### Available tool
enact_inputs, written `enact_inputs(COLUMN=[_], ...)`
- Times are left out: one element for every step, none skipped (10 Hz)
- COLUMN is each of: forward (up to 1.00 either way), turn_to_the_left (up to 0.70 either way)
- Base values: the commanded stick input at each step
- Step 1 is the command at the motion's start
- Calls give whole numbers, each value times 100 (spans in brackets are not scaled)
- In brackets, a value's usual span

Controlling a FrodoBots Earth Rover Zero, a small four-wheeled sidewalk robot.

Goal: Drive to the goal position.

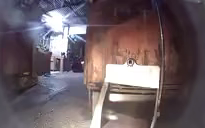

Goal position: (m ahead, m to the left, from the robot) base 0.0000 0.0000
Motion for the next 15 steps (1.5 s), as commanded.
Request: enact_inputs(forward=[-30, -90, -69, -2, 11, 12, 12, 12, 12, 12, 12, 12, 12, 12, 12], turn_to_the_left=[10, 4, 4, 1, 3, 3, 3, 3, 3, 3, 3, 3, 3, 3, 3])
